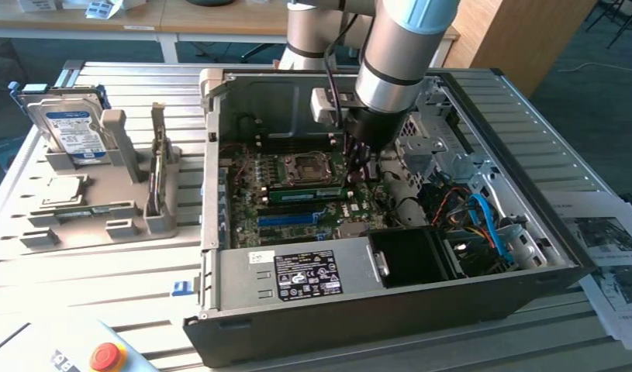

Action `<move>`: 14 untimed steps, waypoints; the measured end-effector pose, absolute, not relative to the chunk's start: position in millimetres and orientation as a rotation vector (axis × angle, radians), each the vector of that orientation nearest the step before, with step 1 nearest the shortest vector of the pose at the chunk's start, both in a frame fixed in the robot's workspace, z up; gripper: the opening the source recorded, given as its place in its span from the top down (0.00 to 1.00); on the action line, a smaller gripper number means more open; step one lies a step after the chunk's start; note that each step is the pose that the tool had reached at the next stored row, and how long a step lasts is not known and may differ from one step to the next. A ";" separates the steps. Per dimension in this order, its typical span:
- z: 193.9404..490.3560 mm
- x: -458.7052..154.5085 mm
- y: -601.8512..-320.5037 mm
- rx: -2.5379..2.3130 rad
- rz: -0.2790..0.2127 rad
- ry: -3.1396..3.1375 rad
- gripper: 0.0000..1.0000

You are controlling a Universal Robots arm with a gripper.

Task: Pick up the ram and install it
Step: 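Press down the ram until it locks into place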

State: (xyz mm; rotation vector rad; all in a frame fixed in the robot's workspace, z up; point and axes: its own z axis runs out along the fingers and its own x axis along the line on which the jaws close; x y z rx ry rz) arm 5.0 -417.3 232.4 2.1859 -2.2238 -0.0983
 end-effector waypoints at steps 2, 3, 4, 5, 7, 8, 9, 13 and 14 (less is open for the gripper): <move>232.5 5.0 -417.3 2.186 -0.098 -2.224 0.90; 232.4 5.0 -417.3 2.186 -0.098 -2.224 0.90; 232.3 4.9 -416.9 2.186 -0.098 -2.224 0.90; 232.2 4.9 -416.6 2.186 -0.098 -2.224 0.90; 232.1 4.8 -416.3 2.186 -0.098 -2.224 0.90; 232.1 4.8 -416.3 2.186 -0.098 -2.224 0.90; 232.1 4.8 -416.3 2.186 -0.098 -2.224 0.90; 231.2 4.7 -416.3 2.186 -0.098 -2.224 0.90; 231.1 4.6 -416.3 2.186 -0.098 -2.224 0.90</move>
